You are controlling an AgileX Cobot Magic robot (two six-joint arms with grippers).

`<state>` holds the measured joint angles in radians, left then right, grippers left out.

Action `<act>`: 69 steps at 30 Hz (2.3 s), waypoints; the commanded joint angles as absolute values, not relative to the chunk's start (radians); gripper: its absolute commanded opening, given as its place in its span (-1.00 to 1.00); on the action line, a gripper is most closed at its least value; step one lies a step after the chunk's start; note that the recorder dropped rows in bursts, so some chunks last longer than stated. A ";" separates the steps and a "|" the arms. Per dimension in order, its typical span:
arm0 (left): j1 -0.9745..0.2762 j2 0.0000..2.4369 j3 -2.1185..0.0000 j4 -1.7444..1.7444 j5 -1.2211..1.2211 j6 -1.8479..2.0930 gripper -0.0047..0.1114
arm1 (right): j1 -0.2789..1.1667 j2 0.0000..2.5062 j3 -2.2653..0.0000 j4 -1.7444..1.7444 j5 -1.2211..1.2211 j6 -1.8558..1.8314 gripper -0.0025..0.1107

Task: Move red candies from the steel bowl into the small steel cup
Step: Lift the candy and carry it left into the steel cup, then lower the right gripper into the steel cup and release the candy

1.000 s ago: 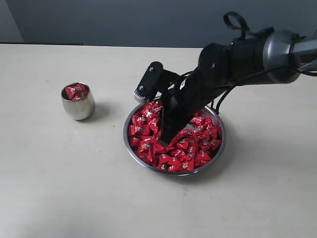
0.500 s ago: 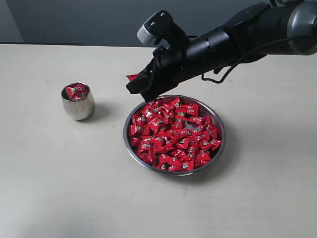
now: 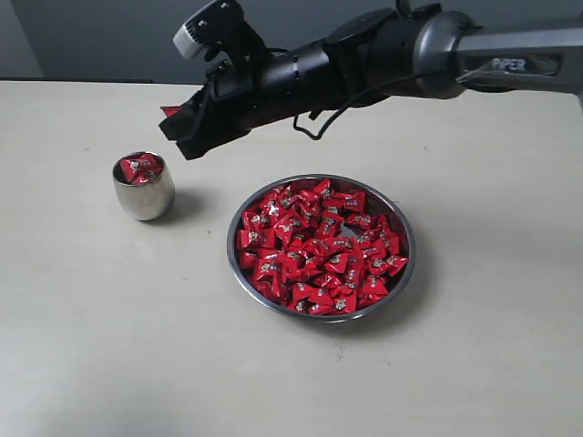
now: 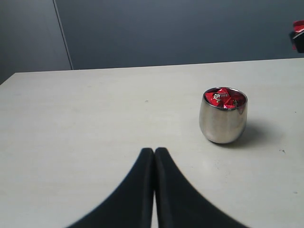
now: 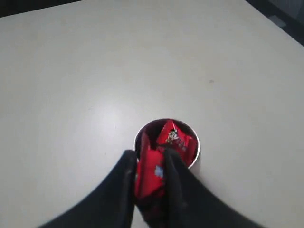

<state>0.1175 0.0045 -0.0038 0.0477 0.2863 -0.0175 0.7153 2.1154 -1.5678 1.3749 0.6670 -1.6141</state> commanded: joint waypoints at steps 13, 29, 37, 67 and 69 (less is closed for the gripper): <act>0.118 0.000 0.000 0.041 0.284 -0.019 -0.91 | 0.750 2.349 -1.882 1.269 0.699 -1.422 -0.97; 0.118 0.000 0.000 0.041 0.284 -0.019 -0.91 | 0.770 2.430 -1.989 1.175 0.727 -1.316 -0.97; 0.118 0.000 0.000 0.041 0.284 -0.019 -0.91 | 0.770 2.435 -1.991 1.179 0.727 -1.316 -0.97; 0.118 0.000 0.000 0.041 0.284 -0.019 -0.91 | 0.849 2.459 -2.001 1.089 0.486 -1.307 -0.97; 0.118 0.000 0.000 0.041 0.284 -0.019 -0.91 | 0.849 2.463 -2.001 1.087 0.486 -1.307 -0.97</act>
<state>0.1175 0.0045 -0.0038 0.0477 0.2863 -0.0175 0.8500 2.4587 -1.9958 1.0959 0.4897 -1.3050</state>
